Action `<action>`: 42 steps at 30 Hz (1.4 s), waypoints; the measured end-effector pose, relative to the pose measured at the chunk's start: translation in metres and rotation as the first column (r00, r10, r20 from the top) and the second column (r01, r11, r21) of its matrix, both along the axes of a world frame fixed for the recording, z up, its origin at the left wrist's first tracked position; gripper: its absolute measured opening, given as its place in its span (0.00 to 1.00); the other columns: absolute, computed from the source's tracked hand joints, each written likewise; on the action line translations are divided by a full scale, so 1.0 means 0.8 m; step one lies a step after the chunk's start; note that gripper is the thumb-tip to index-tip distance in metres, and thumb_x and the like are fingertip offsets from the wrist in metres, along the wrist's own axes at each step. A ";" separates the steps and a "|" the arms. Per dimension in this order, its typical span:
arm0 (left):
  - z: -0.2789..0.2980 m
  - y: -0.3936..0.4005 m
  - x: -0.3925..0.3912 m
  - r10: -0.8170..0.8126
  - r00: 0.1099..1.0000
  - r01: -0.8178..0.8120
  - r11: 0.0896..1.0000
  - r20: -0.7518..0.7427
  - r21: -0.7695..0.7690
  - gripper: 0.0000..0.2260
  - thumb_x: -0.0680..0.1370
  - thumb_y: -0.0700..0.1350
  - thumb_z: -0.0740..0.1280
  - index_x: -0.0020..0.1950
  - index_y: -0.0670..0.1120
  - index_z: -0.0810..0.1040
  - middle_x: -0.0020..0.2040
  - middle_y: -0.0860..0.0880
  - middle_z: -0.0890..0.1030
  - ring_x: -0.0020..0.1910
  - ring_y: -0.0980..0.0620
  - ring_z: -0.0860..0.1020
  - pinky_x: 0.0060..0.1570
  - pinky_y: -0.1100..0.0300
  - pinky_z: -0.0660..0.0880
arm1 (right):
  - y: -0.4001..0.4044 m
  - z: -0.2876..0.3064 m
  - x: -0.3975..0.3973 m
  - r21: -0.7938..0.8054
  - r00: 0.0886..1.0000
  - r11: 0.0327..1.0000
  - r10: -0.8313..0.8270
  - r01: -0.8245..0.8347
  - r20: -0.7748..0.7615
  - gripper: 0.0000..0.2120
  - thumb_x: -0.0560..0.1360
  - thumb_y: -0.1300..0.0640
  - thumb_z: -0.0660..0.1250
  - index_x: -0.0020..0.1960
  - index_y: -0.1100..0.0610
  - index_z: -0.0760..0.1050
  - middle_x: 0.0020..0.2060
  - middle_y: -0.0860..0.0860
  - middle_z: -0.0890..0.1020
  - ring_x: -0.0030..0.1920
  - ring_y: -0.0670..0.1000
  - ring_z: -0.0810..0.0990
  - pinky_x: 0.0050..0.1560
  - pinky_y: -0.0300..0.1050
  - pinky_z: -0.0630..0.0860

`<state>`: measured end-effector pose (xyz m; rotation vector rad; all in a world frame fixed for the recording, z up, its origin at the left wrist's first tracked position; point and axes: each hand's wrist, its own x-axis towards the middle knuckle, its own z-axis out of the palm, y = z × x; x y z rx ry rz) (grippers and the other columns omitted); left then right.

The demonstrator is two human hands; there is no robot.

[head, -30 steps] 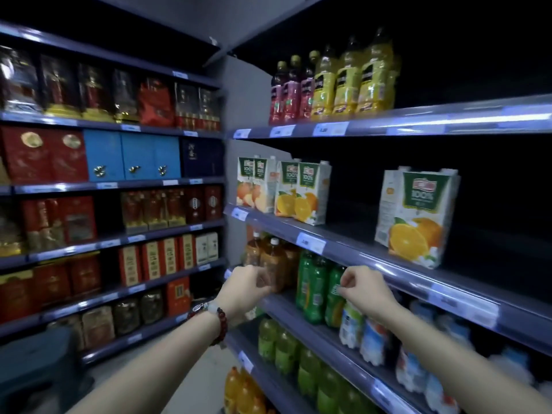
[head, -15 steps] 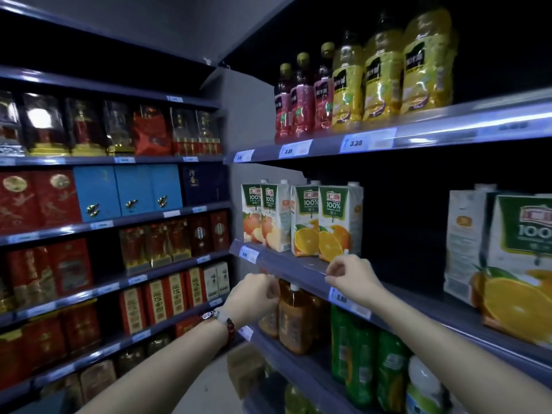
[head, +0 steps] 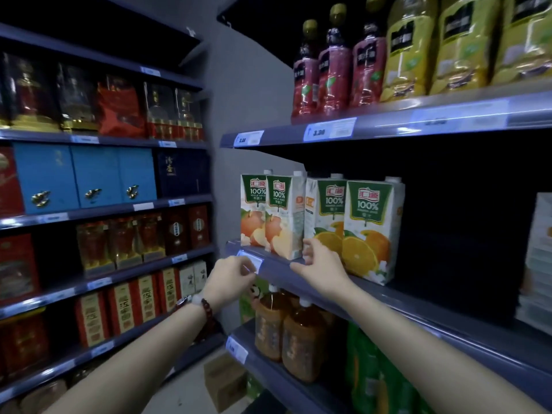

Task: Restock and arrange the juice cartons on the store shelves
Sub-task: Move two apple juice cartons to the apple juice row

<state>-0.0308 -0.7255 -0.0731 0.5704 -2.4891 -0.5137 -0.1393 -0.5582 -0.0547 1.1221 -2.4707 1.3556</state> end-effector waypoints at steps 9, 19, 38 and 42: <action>0.020 -0.139 -0.086 -0.045 0.964 0.089 0.983 -0.261 0.161 0.23 0.73 0.50 0.72 0.64 0.41 0.74 0.58 0.42 0.80 0.58 0.44 0.78 0.56 0.56 0.73 | -0.119 0.001 -0.025 -0.114 0.952 0.945 -0.305 0.306 0.029 0.39 0.75 0.55 0.67 0.77 0.63 0.50 0.74 0.57 0.61 0.74 0.57 0.60 0.73 0.48 0.58; 0.003 -0.203 -0.179 -0.283 0.883 0.426 0.820 -0.375 0.382 0.33 0.67 0.55 0.77 0.67 0.49 0.68 0.56 0.55 0.79 0.50 0.61 0.77 0.51 0.65 0.72 | -0.168 -0.021 -0.036 -0.284 0.780 0.783 -0.607 0.553 -0.155 0.24 0.73 0.50 0.69 0.63 0.60 0.66 0.58 0.53 0.67 0.59 0.50 0.67 0.61 0.38 0.63; 0.013 -0.258 -0.242 -0.369 0.813 0.581 0.476 -0.449 0.661 0.40 0.49 0.60 0.83 0.56 0.50 0.72 0.53 0.48 0.82 0.51 0.49 0.82 0.54 0.47 0.79 | -0.196 -0.001 -0.052 -0.429 0.837 0.722 -0.507 0.544 0.207 0.40 0.67 0.58 0.77 0.71 0.52 0.57 0.64 0.55 0.74 0.64 0.54 0.74 0.66 0.51 0.71; 0.027 -0.246 -0.243 -0.305 0.792 0.610 0.362 -0.529 0.705 0.45 0.43 0.59 0.83 0.56 0.46 0.75 0.52 0.45 0.84 0.49 0.46 0.84 0.50 0.46 0.81 | -0.200 0.005 -0.052 -0.335 0.822 0.757 -0.556 0.561 0.121 0.56 0.63 0.54 0.79 0.78 0.52 0.46 0.70 0.53 0.65 0.71 0.54 0.64 0.72 0.49 0.61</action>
